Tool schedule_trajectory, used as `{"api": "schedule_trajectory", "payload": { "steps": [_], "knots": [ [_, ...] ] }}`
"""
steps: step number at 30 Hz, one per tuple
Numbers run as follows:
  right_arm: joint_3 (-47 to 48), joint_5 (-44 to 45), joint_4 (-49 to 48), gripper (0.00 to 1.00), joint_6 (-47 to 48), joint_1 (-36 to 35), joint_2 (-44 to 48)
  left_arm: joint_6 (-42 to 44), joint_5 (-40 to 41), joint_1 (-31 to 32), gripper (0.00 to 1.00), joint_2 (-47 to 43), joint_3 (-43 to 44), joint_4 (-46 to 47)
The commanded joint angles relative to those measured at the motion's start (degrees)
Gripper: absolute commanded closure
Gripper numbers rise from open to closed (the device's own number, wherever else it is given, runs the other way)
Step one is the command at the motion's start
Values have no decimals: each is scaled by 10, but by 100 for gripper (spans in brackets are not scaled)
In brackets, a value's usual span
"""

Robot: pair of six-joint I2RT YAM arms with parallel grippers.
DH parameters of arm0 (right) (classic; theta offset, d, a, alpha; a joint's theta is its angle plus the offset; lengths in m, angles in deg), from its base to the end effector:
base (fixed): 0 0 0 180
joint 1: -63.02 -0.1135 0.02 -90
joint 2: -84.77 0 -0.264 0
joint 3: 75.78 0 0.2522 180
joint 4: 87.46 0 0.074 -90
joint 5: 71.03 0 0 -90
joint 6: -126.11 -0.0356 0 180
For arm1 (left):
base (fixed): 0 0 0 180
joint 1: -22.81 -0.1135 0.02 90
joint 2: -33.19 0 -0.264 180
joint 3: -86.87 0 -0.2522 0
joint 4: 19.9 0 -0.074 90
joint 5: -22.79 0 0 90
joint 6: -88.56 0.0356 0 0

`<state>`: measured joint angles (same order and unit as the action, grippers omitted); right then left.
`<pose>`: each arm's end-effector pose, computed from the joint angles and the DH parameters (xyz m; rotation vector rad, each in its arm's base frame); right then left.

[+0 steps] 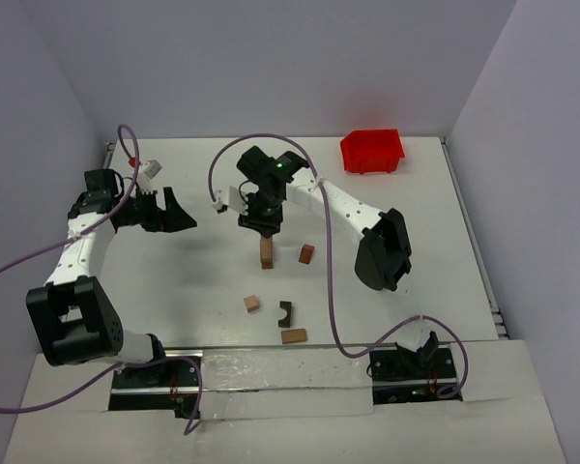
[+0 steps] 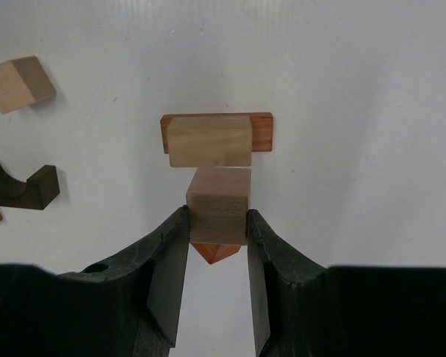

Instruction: Build the wood block tower

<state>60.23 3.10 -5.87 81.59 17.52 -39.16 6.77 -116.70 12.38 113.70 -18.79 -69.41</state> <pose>0.3098 0.3291 0.2839 -2.0169 1.8852 0.3848 0.2822 0.0244 0.2666 0.2791 2.2763 -0.9191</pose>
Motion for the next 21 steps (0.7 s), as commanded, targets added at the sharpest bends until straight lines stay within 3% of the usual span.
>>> {"api": "schedule_trajectory", "payload": {
  "steps": [1,5,21],
  "knots": [
    [34,-11,22,100,12,-3,-2,9,-83,-30,1,28,37,-5],
    [63,-10,49,100,28,-3,-30,17,-85,-32,1,31,29,-3],
    [11,-23,-6,100,12,-3,-32,3,-80,-33,1,38,20,24]
  ]
}}
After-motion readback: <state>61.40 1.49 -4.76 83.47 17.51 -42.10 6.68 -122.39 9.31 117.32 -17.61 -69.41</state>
